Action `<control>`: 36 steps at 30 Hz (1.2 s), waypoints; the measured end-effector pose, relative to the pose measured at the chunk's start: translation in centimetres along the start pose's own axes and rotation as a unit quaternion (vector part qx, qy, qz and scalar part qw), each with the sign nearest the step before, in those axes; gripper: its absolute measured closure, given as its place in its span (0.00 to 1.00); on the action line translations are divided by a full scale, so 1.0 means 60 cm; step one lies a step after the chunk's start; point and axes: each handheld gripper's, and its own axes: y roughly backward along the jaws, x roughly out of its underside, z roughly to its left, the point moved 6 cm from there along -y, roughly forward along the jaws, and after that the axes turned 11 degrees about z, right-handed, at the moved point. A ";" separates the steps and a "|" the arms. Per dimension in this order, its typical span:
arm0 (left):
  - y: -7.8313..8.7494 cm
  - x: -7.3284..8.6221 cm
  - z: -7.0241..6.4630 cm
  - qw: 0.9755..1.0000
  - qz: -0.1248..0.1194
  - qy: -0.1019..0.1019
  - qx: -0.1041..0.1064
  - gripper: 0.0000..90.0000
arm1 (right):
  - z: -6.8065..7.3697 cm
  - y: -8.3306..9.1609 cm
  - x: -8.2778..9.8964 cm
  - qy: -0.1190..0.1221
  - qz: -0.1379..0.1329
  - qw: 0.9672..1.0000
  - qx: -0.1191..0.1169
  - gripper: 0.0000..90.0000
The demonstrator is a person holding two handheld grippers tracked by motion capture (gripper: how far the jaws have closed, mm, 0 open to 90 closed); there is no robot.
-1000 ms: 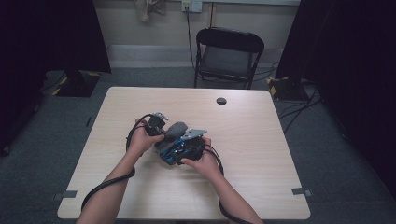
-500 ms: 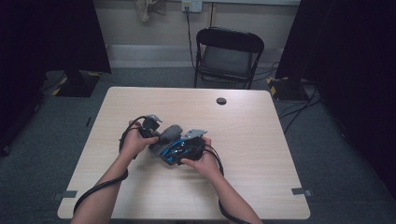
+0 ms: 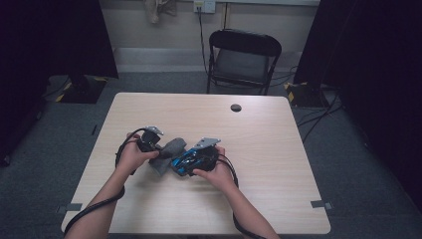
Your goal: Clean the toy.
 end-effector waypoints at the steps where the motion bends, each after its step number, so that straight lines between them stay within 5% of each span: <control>1: 0.002 0.004 0.000 1.000 0.001 0.000 -0.001 0.86 | 0.000 0.000 0.000 0.000 0.000 1.000 0.000 0.06; 8: 0.020 0.013 0.011 1.000 0.002 0.005 -0.016 0.86 | 0.000 0.000 0.000 0.000 -0.001 1.000 0.000 0.06; 13: 0.028 -0.013 0.022 0.999 -0.024 0.018 -0.028 0.86 | 0.000 0.000 0.000 0.000 0.000 1.000 0.001 0.06; 24: -0.027 -0.101 0.003 0.998 -0.042 -0.002 -0.045 0.86 | 0.000 0.000 0.001 0.000 -0.005 1.000 0.001 0.06; 30: -0.063 -0.114 -0.003 0.999 -0.035 0.006 -0.041 0.86 | 0.000 0.000 0.001 0.000 -0.003 1.000 0.000 0.06; 36: -0.064 -0.109 -0.006 0.999 -0.028 0.005 -0.033 0.86 | 0.000 0.000 0.001 0.000 -0.003 1.000 0.000 0.06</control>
